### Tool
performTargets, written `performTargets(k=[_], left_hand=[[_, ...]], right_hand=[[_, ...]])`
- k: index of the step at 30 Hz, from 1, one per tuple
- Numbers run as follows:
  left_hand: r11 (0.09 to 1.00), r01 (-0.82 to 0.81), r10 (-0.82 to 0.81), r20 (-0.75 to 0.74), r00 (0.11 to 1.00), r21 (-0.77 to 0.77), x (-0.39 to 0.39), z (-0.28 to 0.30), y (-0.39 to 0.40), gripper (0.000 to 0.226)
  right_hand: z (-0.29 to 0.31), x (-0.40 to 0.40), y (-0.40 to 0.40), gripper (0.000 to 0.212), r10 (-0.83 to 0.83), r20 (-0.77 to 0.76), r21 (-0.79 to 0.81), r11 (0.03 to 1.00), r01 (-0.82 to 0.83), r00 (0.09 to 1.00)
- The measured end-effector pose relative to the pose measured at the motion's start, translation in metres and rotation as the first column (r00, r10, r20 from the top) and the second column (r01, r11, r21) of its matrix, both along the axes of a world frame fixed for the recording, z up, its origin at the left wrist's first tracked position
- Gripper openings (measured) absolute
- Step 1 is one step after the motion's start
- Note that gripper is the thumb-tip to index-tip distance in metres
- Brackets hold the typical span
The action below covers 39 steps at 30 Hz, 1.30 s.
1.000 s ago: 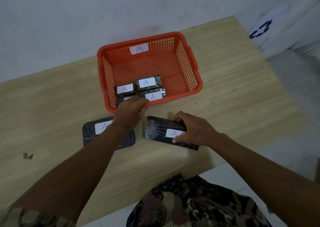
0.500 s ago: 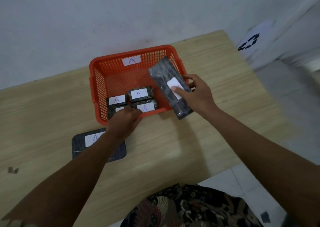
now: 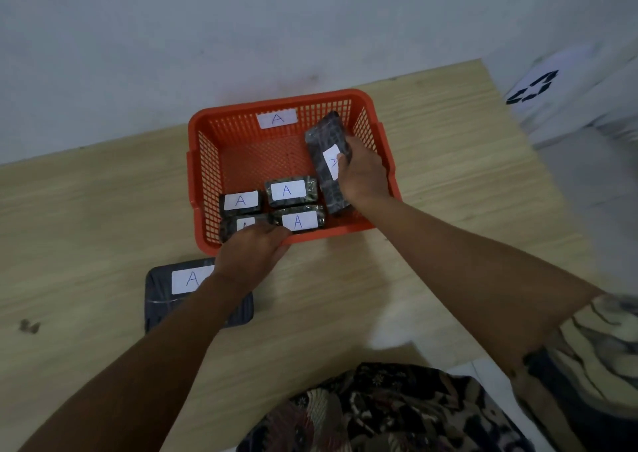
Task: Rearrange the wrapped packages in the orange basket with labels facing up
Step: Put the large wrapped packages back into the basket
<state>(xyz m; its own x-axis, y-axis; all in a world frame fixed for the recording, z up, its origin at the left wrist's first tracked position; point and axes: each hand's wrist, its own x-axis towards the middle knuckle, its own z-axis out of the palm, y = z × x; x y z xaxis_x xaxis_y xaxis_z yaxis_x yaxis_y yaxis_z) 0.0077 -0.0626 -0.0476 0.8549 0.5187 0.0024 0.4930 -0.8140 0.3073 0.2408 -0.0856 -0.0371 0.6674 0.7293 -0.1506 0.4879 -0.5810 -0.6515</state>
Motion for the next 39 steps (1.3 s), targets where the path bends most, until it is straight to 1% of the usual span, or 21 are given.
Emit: performTargets(k=[3, 5, 8, 9, 13, 15, 17, 19, 20, 22, 23, 25, 27, 29, 31, 32, 34, 36, 37, 38, 39], left_hand=[[1.000, 0.001, -0.001, -0.001, 1.000, -0.005, 0.000, 0.000, 0.000, 0.020], [1.000, -0.004, 0.004, -0.008, 1.000, -0.012, 0.000, 0.000, 0.000, 0.021], [1.000, -0.008, 0.007, -0.008, 1.000, -0.008, 0.001, 0.000, 0.000, 0.021], [1.000, -0.007, 0.007, -0.005, 1.000, -0.004, 0.002, 0.000, -0.001, 0.020], [1.000, -0.018, 0.018, 0.008, 1.000, -0.004, 0.003, 0.001, -0.001, 0.019], [0.999, -0.026, 0.027, 0.020, 0.999, -0.031, 0.003, 0.002, -0.001, 0.021], [0.998, -0.014, 0.018, 0.063, 0.998, -0.062, 0.002, 0.003, 0.000, 0.019], [0.997, 0.001, 0.008, 0.102, 0.995, -0.081, 0.001, 0.006, -0.001, 0.021], [0.997, 0.000, 0.009, 0.114, 0.993, -0.082, -0.001, 0.008, -0.003, 0.026], [0.999, -0.013, 0.020, 0.152, 0.988, -0.045, -0.007, 0.012, -0.007, 0.040], [1.000, -0.025, 0.026, 0.183, 0.983, -0.008, -0.012, 0.013, -0.010, 0.047], [0.993, -0.095, 0.077, 0.245, 0.966, 0.062, -0.026, 0.014, -0.016, 0.054], [0.964, -0.251, 0.216, 0.284, 0.934, 0.092, -0.047, 0.011, -0.021, 0.057], [0.895, -0.441, 0.404, 0.298, 0.865, 0.067, -0.071, 0.006, -0.029, 0.059], [0.787, -0.617, 0.592, 0.272, 0.758, 0.008, -0.094, 0.002, -0.037, 0.061], [0.722, -0.692, 0.675, 0.230, 0.701, -0.014, -0.104, -0.002, -0.041, 0.065], [0.549, -0.832, 0.835, 0.087, 0.543, -0.075, -0.121, -0.010, -0.047, 0.082], [0.302, -0.935, 0.941, -0.098, 0.323, -0.188, -0.133, -0.015, -0.052, 0.105], [0.191, -0.951, 0.954, -0.180, 0.238, -0.243, -0.137, -0.016, -0.054, 0.111], [0.121, -0.950, 0.953, -0.234, 0.193, -0.289, -0.141, -0.018, -0.055, 0.113], [0.089, -0.941, 0.951, -0.252, 0.178, -0.327, -0.143, -0.019, -0.055, 0.112]], right_hand=[[-0.014, -0.001, -0.001, 0.052, 0.008, -0.017, -0.090, 0.996, -0.009, 1.000], [-0.020, -0.002, -0.004, 0.061, -0.023, -0.083, -0.162, 0.987, 0.009, 0.996], [-0.024, -0.005, -0.007, 0.084, -0.009, -0.154, -0.203, 0.979, -0.022, 0.988], [-0.023, -0.005, -0.007, 0.088, 0.000, -0.161, -0.216, 0.976, -0.035, 0.987], [-0.016, -0.002, -0.007, 0.089, 0.047, -0.180, -0.294, 0.951, -0.099, 0.983], [-0.009, -0.004, -0.011, 0.087, 0.062, -0.172, -0.285, 0.952, -0.109, 0.983], [-0.001, -0.011, -0.020, 0.080, 0.095, -0.091, -0.226, 0.968, -0.113, 0.991], [0.005, -0.022, -0.032, 0.065, 0.174, 0.097, -0.105, 0.981, -0.163, 0.980], [0.007, -0.029, -0.039, 0.057, 0.233, 0.197, -0.032, 0.972, -0.232, 0.952], [0.008, -0.044, -0.054, 0.043, 0.368, 0.324, 0.053, 0.913, -0.405, 0.872], [0.006, -0.052, -0.061, 0.039, 0.425, 0.361, 0.061, 0.878, -0.475, 0.830], [-0.001, -0.066, -0.071, 0.036, 0.488, 0.402, 0.050, 0.833, -0.551, 0.775], [-0.006, -0.077, -0.078, 0.036, 0.508, 0.417, 0.020, 0.824, -0.566, 0.754], [-0.010, -0.084, -0.082, 0.038, 0.515, 0.460, -0.034, 0.824, -0.565, 0.723], [-0.013, -0.086, -0.084, 0.040, 0.520, 0.499, -0.073, 0.823, -0.564, 0.694], [-0.014, -0.086, -0.084, 0.040, 0.526, 0.505, -0.093, 0.821, -0.563, 0.684], [-0.015, -0.085, -0.083, 0.038, 0.546, 0.499, -0.128, 0.815, -0.565, 0.673], [-0.016, -0.086, -0.081, 0.034, 0.552, 0.490, -0.142, 0.814, -0.563, 0.675], [-0.017, -0.086, -0.081, 0.033, 0.548, 0.491, -0.139, 0.817, -0.560, 0.677], [-0.018, -0.086, -0.081, 0.032, 0.543, 0.495, -0.134, 0.819, -0.558, 0.678], [-0.019, -0.086, -0.081, 0.032, 0.538, 0.500, -0.130, 0.821, -0.555, 0.678]])
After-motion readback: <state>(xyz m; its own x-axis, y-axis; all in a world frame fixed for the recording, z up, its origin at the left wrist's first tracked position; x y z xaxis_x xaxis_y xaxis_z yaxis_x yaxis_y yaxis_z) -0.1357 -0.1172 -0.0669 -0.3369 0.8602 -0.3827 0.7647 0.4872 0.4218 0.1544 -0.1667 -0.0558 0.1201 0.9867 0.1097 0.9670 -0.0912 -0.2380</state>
